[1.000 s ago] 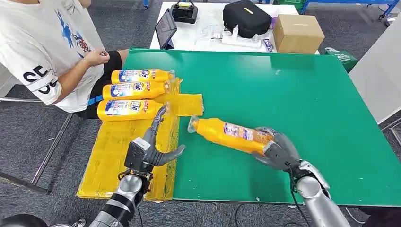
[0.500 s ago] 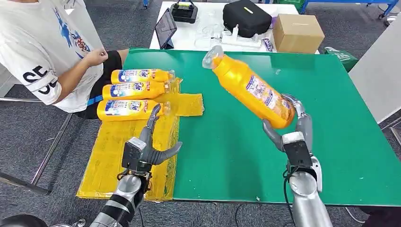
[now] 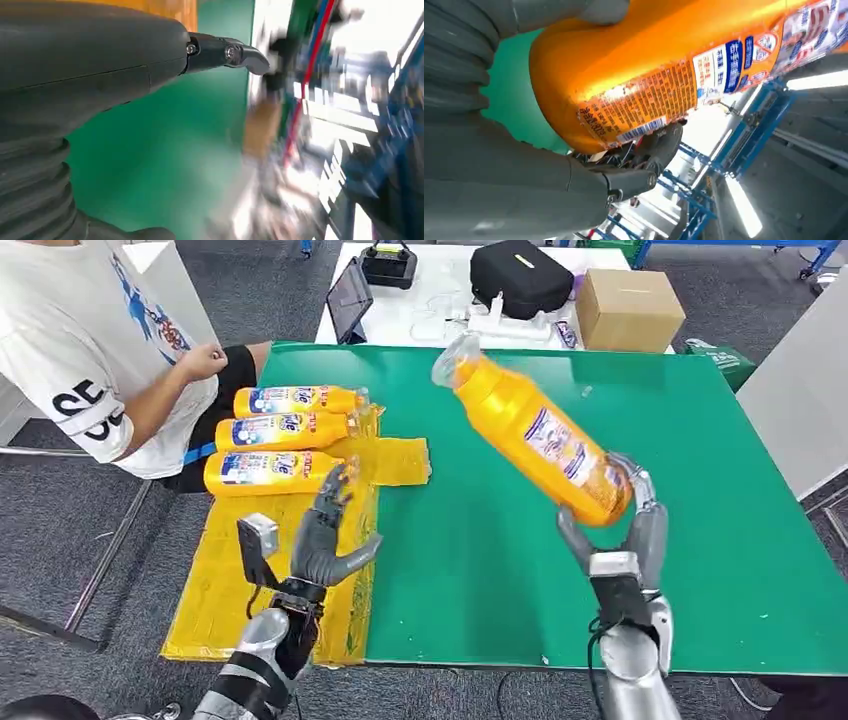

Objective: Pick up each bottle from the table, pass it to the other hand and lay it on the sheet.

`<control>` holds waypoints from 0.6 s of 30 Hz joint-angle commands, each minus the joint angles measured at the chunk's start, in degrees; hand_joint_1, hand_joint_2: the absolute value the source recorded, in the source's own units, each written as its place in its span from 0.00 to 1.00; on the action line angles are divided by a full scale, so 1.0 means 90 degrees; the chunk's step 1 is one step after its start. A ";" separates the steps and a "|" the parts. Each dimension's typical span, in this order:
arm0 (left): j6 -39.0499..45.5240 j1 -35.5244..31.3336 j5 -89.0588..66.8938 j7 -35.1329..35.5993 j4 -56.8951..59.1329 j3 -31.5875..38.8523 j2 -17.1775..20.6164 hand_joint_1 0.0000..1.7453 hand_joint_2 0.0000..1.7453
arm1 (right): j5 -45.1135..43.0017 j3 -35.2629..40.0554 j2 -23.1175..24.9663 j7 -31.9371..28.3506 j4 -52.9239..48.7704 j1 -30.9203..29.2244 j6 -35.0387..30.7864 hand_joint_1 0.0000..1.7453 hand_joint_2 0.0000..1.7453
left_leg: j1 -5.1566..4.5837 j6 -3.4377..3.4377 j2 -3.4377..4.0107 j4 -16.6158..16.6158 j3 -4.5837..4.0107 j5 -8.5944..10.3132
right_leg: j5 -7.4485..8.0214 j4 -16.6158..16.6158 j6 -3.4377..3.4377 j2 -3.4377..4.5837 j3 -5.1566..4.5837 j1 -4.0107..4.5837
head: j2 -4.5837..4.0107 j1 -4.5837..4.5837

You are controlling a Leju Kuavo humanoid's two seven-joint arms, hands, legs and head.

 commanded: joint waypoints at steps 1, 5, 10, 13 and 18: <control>-0.1218 -0.0413 0.1692 0.0704 0.0482 -0.0577 0.0198 0.00 1.00 | 0.0372 0.1520 0.0437 -0.0393 0.1762 -0.0075 -0.0380 1.00 1.00 | 0.0017 -0.0013 0.0023 -0.0007 0.0026 -0.0004 | 0.0006 -0.0015 -0.0018 0.0014 0.0024 0.0019 | 0.0000 0.0000; -0.1210 -0.0523 0.1968 0.0690 0.0644 -0.0721 0.0250 0.00 1.00 | 0.0211 0.1922 0.0473 -0.0393 0.2146 -0.0137 -0.0415 1.00 1.00 | 0.0021 -0.0014 0.0019 -0.0008 0.0026 -0.0001 | 0.0007 -0.0016 -0.0020 0.0011 0.0023 0.0024 | 0.0000 0.0002; -0.1173 -0.0512 0.1977 0.0664 0.0663 -0.0747 0.0261 0.00 1.00 | 0.0151 0.1956 0.0482 -0.0393 0.2173 -0.0120 -0.0381 1.00 1.00 | 0.0012 -0.0009 0.0012 -0.0007 0.0017 -0.0001 | 0.0001 -0.0009 -0.0013 0.0006 0.0016 0.0014 | 0.0000 0.0000; -0.1179 -0.0505 0.1978 0.0656 0.0662 -0.0749 0.0269 0.00 1.00 | 0.0133 0.1943 0.0460 -0.0393 0.2155 -0.0122 -0.0365 1.00 1.00 | 0.0016 -0.0012 0.0013 -0.0005 0.0019 -0.0004 | 0.0000 -0.0010 -0.0018 0.0006 0.0021 0.0018 | 0.0000 0.0000; -0.1179 -0.0505 0.1978 0.0656 0.0662 -0.0749 0.0269 0.00 1.00 | 0.0133 0.1943 0.0460 -0.0393 0.2155 -0.0122 -0.0365 1.00 1.00 | 0.0015 -0.0014 0.0010 -0.0005 0.0016 -0.0002 | 0.0000 -0.0010 -0.0019 0.0004 0.0018 0.0017 | 0.0000 0.0002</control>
